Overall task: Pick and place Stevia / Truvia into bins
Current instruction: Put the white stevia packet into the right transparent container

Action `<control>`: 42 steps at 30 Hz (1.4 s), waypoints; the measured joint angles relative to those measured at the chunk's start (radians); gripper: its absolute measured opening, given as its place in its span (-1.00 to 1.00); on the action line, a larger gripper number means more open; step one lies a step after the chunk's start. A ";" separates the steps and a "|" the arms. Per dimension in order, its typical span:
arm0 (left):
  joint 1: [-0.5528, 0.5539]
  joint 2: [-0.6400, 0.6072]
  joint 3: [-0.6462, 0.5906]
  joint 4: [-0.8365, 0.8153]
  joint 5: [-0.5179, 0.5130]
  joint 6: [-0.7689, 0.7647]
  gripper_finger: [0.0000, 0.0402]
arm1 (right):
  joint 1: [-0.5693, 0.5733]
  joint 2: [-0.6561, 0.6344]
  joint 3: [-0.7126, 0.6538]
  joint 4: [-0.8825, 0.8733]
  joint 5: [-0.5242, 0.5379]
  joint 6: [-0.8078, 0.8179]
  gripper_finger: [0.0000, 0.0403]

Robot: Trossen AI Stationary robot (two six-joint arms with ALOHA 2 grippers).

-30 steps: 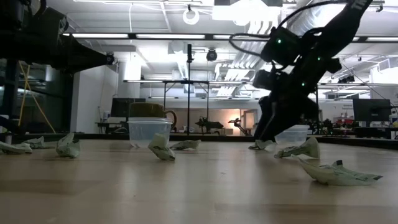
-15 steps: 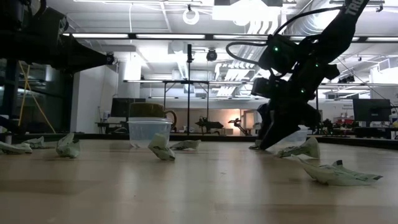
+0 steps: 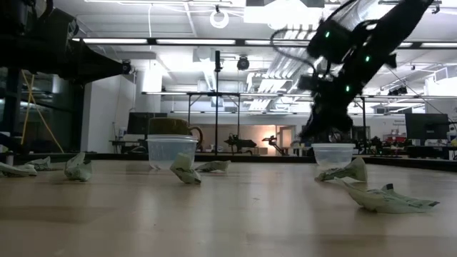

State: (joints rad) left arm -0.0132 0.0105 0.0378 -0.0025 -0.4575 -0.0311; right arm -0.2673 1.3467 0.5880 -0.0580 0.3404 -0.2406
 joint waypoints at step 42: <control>0.000 0.000 0.000 0.000 0.000 0.000 -0.28 | 0.025 -0.133 0.000 -0.116 -0.803 0.102 0.12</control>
State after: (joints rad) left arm -0.0132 0.0105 0.0376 -0.0021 -0.4576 -0.0311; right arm -0.2421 1.2141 0.5879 -0.1742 -0.4628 -0.1384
